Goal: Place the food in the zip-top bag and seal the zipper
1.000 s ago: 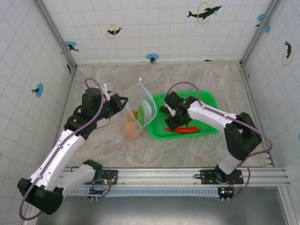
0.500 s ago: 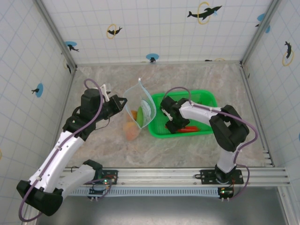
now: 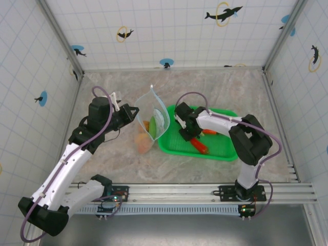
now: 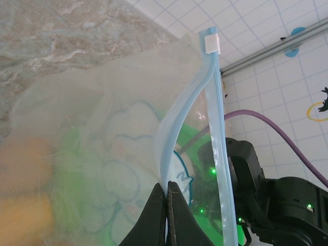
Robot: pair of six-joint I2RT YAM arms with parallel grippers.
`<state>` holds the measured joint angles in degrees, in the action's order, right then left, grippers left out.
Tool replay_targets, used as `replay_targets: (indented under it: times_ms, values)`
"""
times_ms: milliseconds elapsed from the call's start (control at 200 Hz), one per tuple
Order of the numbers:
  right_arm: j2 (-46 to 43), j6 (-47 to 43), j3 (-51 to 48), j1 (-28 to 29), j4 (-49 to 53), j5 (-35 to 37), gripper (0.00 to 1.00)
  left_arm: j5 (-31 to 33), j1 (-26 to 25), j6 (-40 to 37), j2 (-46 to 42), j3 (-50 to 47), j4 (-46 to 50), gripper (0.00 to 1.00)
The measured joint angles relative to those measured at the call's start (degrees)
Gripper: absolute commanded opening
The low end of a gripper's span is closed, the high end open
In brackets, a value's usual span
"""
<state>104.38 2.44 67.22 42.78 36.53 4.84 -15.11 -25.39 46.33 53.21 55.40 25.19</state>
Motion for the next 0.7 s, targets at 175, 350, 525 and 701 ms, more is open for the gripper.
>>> replay_targets:
  times_ms: [175,350,525,701]
  values:
    - [-3.96,-1.05,-0.15,1.7,-2.93,0.63,0.17,0.0,0.0,0.0,0.02,0.0,0.0,0.0]
    - [-13.35,-1.62,-3.69,1.7,-9.16,1.97,0.16,0.22,0.0,0.02,0.02,0.0,0.0,0.0]
    - [-22.67,-1.01,-9.2,1.25,-15.93,3.52,0.17,0.63,0.0,0.02,0.02,0.0,0.0,0.0]
    - [-33.33,2.71,-14.71,-0.13,-25.22,3.48,0.17,0.63,0.0,0.17,0.02,0.0,-0.02,0.0]
